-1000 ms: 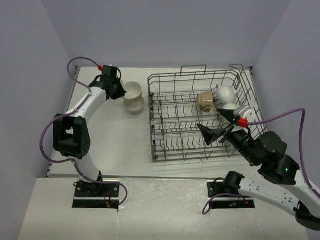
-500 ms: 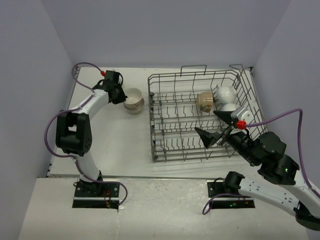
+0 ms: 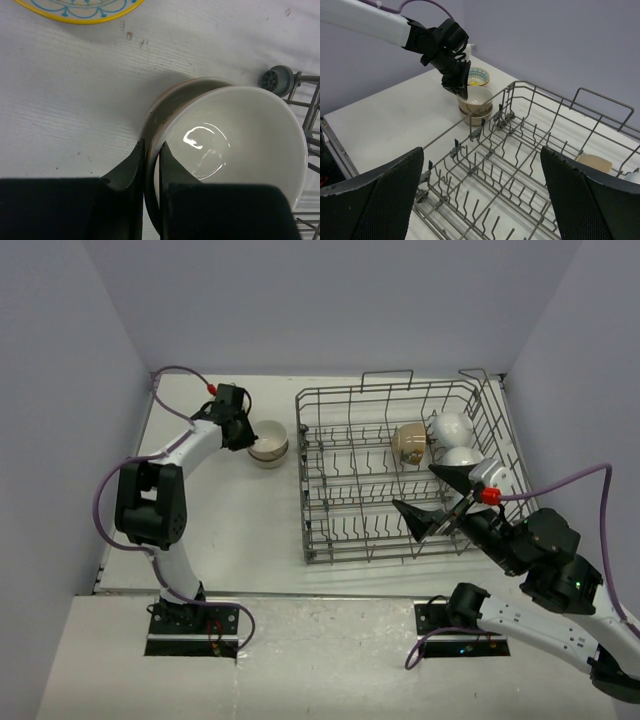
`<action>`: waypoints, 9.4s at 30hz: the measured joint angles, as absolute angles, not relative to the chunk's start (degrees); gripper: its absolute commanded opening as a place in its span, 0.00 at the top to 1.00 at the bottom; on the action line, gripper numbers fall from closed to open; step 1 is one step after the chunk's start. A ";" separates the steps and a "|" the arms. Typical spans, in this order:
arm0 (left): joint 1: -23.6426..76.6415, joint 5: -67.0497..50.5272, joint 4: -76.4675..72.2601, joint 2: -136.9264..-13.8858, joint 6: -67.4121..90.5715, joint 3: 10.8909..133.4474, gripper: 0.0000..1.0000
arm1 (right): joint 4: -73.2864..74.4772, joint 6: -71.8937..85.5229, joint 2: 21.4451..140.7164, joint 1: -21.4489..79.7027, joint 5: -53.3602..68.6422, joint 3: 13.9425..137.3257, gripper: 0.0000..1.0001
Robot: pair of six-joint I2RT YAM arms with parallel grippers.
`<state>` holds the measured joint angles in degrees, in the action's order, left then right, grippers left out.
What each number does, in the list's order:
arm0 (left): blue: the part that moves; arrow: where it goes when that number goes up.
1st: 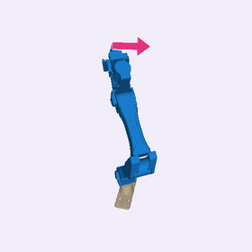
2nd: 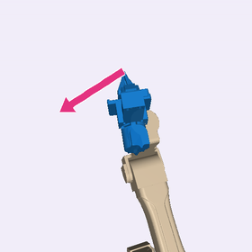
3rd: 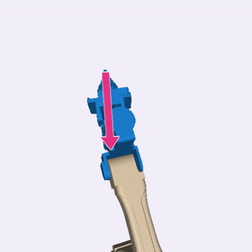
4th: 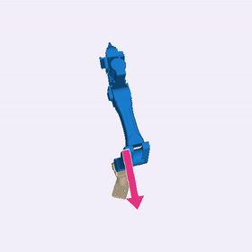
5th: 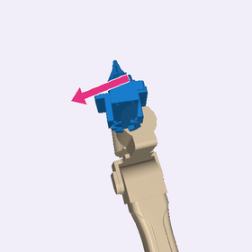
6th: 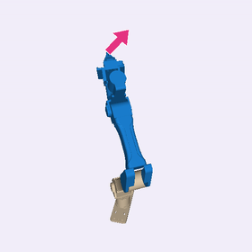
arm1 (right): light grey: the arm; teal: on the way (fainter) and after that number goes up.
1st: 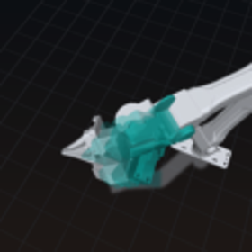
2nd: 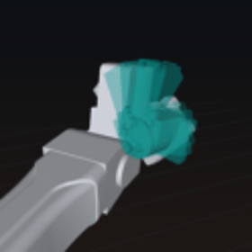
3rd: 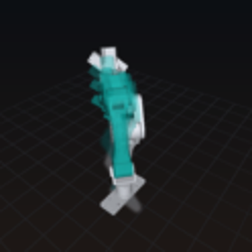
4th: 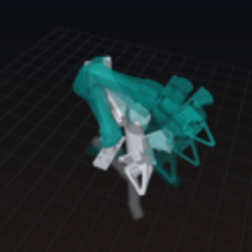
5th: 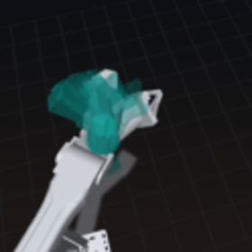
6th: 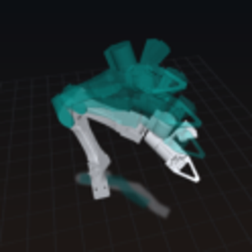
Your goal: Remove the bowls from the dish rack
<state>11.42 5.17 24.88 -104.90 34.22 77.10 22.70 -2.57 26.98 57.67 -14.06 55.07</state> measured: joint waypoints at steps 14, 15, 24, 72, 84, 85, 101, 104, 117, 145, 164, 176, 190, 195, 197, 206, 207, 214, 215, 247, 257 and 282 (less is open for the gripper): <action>12.14 6.42 24.91 -105.91 33.63 77.10 0.84 | 22.70 -2.57 25.47 57.67 -13.93 55.05 0.01; 12.14 6.52 24.93 -105.91 33.67 77.10 0.82 | 22.68 -2.57 25.47 57.67 -13.93 55.05 0.01; 12.21 6.59 24.53 -105.51 33.91 77.03 0.68 | 23.00 -0.71 27.20 57.67 -17.26 55.07 0.01; 12.91 2.66 29.43 -47.79 21.74 51.55 0.00 | 28.73 8.60 101.10 -2.83 31.22 80.77 0.33; 12.88 1.23 29.26 -48.42 20.25 46.81 0.00 | 30.22 7.42 102.69 -3.79 38.94 79.90 0.51; 12.88 1.21 29.26 -48.31 20.23 46.81 0.00 | 30.09 7.40 103.07 -3.99 39.81 79.83 0.53; 12.88 1.02 29.15 -48.10 19.90 46.78 0.00 | 20.99 11.18 105.80 -8.01 56.10 75.18 1.00; 12.88 1.02 29.15 -48.10 19.90 46.78 0.00 | 17.47 13.13 105.80 -8.73 58.52 73.56 1.00; 12.88 0.99 28.86 -48.21 19.90 46.78 0.00 | -6.76 31.81 103.66 -10.50 63.42 63.20 1.00; 12.88 1.04 28.29 -48.21 19.92 46.78 0.00 | -45.93 65.52 96.31 -12.40 72.86 56.58 1.00; 14.92 -0.86 32.18 -56.40 21.47 64.12 0.00 | -9.15 33.69 76.55 3.77 61.23 66.43 1.00; 33.93 6.11 41.95 -78.08 23.59 99.29 0.00 | 29.34 -10.22 57.43 32.86 27.29 71.09 1.00; 47.68 6.26 49.19 -92.09 23.44 109.93 0.02 | 39.75 -22.55 59.02 49.23 5.37 69.95 1.00; 49.39 2.31 48.80 -92.09 23.53 105.12 0.07 | 39.92 -23.05 59.94 49.39 3.53 70.67 1.00; 49.71 1.67 48.64 -92.12 23.55 104.71 0.21 | 39.90 -23.05 60.84 49.60 2.87 71.37 1.00; 51.48 5.10 47.99 -95.59 24.45 104.75 0.74 | 39.86 -23.24 62.70 52.77 -1.91 71.90 1.00; 51.59 5.74 48.18 -96.27 24.45 104.90 0.80 | 39.79 -23.27 63.29 53.34 -2.72 71.99 1.00; 51.62 9.85 49.50 -98.85 24.45 105.25 1.00 | 39.16 -23.53 66.17 55.07 -6.13 72.10 1.00; 51.62 10.48 49.47 -98.65 24.49 105.25 1.00 | 38.92 -23.70 66.22 55.18 -6.55 72.10 1.00; 10.26 2.96 39.72 -104.27 26.65 88.55 1.00 | 27.22 -11.42 41.71 55.40 -21.08 61.47 0.01; 10.28 2.74 37.71 -106.83 26.85 88.49 1.00 | 26.98 -11.35 42.00 55.40 -19.66 60.45 0.01; 12.14 3.38 36.99 -108.55 26.81 88.49 0.69 | 26.96 -11.22 42.00 55.40 -18.37 60.38 0.01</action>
<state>12.14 3.38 36.99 -108.55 26.81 88.49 26.96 -11.22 42.00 55.40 -18.37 60.38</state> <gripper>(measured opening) 0.314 0.987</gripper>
